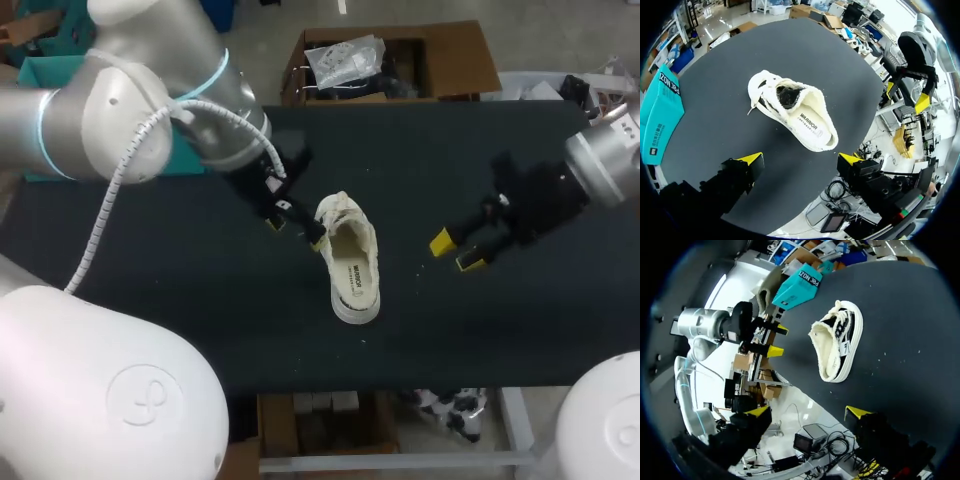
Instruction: Open the shoe tongue, take the insole out of the shoe, put the insole back into the shoe, and pack the shoe into the shoebox
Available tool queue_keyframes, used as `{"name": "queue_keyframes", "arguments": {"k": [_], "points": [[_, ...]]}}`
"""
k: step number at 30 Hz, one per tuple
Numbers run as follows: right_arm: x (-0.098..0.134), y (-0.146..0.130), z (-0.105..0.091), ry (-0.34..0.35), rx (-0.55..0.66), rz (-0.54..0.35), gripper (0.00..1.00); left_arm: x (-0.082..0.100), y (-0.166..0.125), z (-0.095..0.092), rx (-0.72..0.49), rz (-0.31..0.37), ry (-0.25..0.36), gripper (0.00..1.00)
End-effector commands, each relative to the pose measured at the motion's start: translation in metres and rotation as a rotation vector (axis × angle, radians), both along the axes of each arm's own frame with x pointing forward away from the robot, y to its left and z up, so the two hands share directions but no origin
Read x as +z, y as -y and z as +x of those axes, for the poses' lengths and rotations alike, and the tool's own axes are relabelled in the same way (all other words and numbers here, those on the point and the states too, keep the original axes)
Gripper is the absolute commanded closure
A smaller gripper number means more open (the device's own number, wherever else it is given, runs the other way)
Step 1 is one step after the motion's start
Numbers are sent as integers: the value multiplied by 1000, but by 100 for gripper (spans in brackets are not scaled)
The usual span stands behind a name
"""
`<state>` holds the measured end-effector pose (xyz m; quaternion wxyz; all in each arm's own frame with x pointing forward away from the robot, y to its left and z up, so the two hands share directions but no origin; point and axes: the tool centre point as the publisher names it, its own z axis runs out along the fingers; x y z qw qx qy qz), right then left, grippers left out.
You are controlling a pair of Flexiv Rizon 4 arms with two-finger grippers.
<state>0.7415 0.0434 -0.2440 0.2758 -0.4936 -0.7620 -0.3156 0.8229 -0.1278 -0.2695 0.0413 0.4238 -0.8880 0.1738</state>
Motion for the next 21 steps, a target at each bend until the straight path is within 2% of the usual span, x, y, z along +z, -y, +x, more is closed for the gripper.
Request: {"name": "queue_keyframes", "arguments": {"k": [1,2,4,6,9,11,15,18,21], "points": [[1,-3,10,86,143,-85,0,-33,34,14,352,335,-373,0],[2,-2,11,111,180,-116,0,-37,38,14,407,375,-359,0],[2,1,11,167,247,-136,0,-42,41,14,401,351,-379,0],[4,6,8,244,322,-155,0,-47,43,12,477,384,-368,0],[5,15,1,362,416,-154,0,-53,41,12,513,365,-384,0],[7,20,-2,397,420,-183,0,-57,39,16,533,339,-399,0],[10,23,-6,467,533,-207,0,-63,38,22,579,315,-412,0],[10,25,-6,476,589,-217,0,-67,39,23,601,305,-406,0],[9,25,-5,473,639,-234,0,-69,42,25,619,299,-382,18]]}}
